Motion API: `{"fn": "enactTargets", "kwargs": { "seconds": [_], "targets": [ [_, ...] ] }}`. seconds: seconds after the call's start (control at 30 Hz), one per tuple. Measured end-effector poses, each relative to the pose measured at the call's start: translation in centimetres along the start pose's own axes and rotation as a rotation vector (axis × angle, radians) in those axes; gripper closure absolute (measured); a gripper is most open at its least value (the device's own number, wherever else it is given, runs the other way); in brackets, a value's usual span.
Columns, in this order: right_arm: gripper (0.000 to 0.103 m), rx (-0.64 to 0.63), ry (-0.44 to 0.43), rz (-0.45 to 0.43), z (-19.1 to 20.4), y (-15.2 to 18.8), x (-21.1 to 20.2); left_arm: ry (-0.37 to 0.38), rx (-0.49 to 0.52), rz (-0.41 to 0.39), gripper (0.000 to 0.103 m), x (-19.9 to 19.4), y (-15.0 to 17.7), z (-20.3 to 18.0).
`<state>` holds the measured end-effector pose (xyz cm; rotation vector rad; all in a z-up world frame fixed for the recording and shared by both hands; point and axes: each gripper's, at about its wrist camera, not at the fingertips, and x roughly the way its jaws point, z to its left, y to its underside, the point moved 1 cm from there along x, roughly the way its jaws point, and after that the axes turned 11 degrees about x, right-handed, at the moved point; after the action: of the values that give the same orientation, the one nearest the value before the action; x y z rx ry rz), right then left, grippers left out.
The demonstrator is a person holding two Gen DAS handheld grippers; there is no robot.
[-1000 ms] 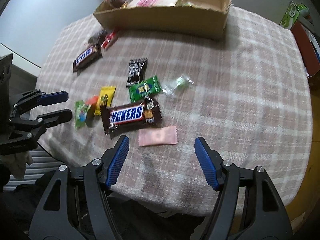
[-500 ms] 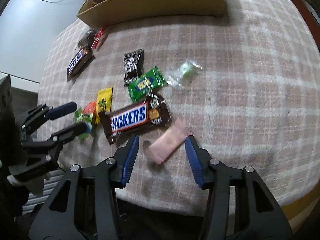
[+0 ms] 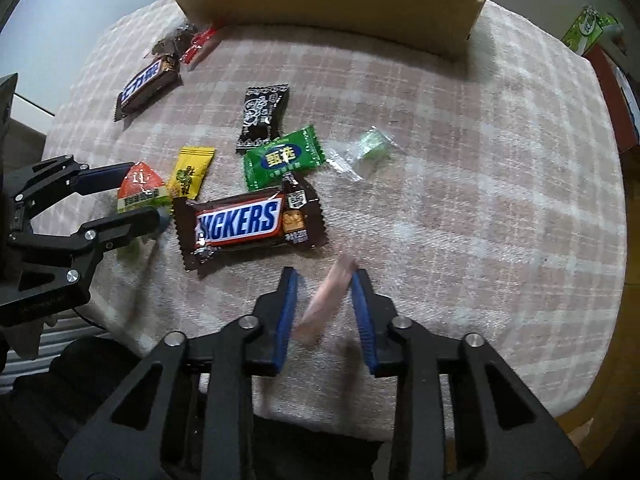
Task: Organize snacks
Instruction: 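Grasp the pink packet with the right gripper while the left grasps the orange-green triangular packet, then carry both packets into the cardboard box and open both grippers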
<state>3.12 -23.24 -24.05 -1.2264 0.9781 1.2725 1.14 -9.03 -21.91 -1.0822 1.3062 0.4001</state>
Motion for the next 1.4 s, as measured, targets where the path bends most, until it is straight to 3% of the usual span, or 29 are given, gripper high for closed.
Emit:
{"fn": "enactTargets", "kwargs": {
  "seconds": [0.07,0.17,0.27,0.57,0.7,1.07,1.4],
  "targets": [
    [0.080,-0.005,0.008,-0.006,0.2,0.0,-0.1,-0.006,0.012,-0.005,0.062,0.1,0.0,-0.3],
    [0.092,-0.008,0.007,-0.011,1.1,0.2,0.0,-0.019,0.018,-0.011,0.063,0.2,0.0,-0.6],
    [0.094,0.016,-0.015,-0.012,0.7,0.5,-0.2,-0.023,0.009,-0.017,0.067,0.1,0.1,-0.5],
    [0.096,0.117,-0.117,-0.033,-2.8,0.0,-1.4,-0.011,-0.033,-0.040,0.069,-0.5,0.2,0.3],
    [0.096,0.092,-0.136,0.001,-2.9,0.1,-1.3,-0.010,-0.030,-0.038,0.069,-0.7,0.4,0.3],
    [0.092,0.085,-0.112,0.003,-3.8,1.2,-1.0,-0.015,-0.033,-0.037,0.069,-0.8,0.5,0.4],
    [0.098,0.056,-0.115,-0.040,-2.5,0.8,-1.7,-0.013,-0.050,-0.054,0.070,-1.4,0.4,0.8]
  ]
}}
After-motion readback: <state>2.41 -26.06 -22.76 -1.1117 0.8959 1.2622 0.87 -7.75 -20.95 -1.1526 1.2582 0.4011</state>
